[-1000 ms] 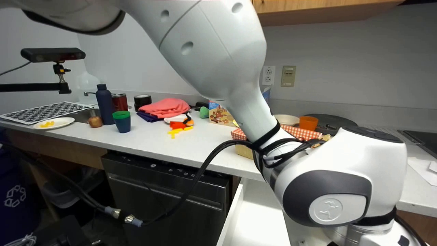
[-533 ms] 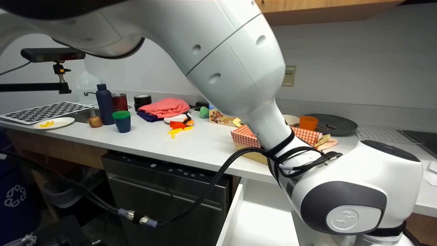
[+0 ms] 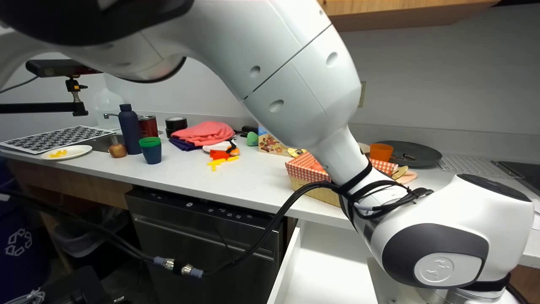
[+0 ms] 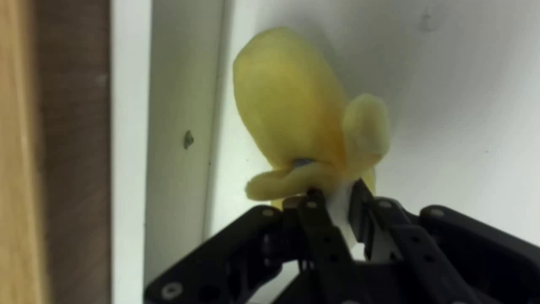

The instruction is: Pen the top right drawer, remove the toy pineapple and banana, put it in the fruit box and close the drawer

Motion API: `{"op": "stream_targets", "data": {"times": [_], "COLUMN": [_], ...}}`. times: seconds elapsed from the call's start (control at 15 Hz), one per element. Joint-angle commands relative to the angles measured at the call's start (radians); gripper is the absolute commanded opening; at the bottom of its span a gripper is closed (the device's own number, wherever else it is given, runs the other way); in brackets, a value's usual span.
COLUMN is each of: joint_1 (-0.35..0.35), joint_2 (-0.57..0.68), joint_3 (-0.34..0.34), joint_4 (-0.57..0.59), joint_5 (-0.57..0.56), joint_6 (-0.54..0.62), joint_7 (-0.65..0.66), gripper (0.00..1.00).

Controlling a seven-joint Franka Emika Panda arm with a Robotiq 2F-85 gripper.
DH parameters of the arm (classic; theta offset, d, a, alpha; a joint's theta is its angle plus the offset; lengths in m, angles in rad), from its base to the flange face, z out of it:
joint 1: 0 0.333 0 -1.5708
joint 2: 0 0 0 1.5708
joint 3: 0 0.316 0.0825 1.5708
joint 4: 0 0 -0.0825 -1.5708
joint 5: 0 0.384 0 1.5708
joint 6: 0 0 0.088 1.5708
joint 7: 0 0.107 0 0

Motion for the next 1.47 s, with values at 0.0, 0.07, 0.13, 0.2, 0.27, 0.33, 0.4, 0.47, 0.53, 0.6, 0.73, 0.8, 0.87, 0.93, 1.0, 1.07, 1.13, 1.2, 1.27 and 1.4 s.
{"op": "stream_targets", "data": {"times": [0.0,0.07,0.13,0.2,0.27,0.33,0.4,0.47,0.53,0.6,0.73,0.8,0.87,0.93,1.0,1.07,1.13,1.2,1.27,1.4], "joint_1": [0.005,0.016,0.032,0.047,0.064,0.083,0.1,0.118,0.134,0.145,0.174,0.188,0.196,0.209,0.21,0.212,0.213,0.198,0.184,0.15], "joint_2": [-0.043,-0.067,-0.102,-0.13,-0.167,-0.208,-0.244,-0.288,-0.337,-0.384,-0.471,-0.514,-0.539,-0.566,-0.586,-0.603,-0.608,-0.607,-0.605,-0.584], "joint_3": [0.019,0.02,0.016,0.011,0.006,-0.002,-0.008,-0.013,-0.015,-0.009,-0.004,0.002,0.009,0.017,0.041,0.065,0.092,0.139,0.184,0.292], "joint_4": [-0.015,-0.036,-0.063,-0.084,-0.11,-0.14,-0.165,-0.197,-0.232,-0.265,-0.322,-0.351,-0.368,-0.383,-0.391,-0.399,-0.398,-0.385,-0.373,-0.329], "joint_5": [0.005,-0.001,-0.013,-0.024,-0.036,-0.051,-0.069,-0.088,-0.103,-0.112,-0.131,-0.138,-0.142,-0.143,-0.123,-0.101,-0.08,-0.038,0.005,0.115], "joint_6": [-0.002,0.01,0.027,0.041,0.06,0.083,0.11,0.146,0.177,0.219,0.31,0.36,0.408,0.46,0.506,0.551,0.602,0.63,0.648,0.673], "joint_7": [-0.004,-0.008,-0.012,-0.012,-0.013,-0.01,-0.007,-0.005,-0.003,-0.011,-0.006,-0.009,-0.014,-0.012,-0.027,-0.04,-0.049,-0.068,-0.086,-0.155], "gripper": [0.0,0.0,0.02,0.02,0.0,0.02,0.02,0.02,0.02,0.02,0.02,0.02,0.02,0.02,0.02,0.02,0.02,0.02,0.02,0.02]}}
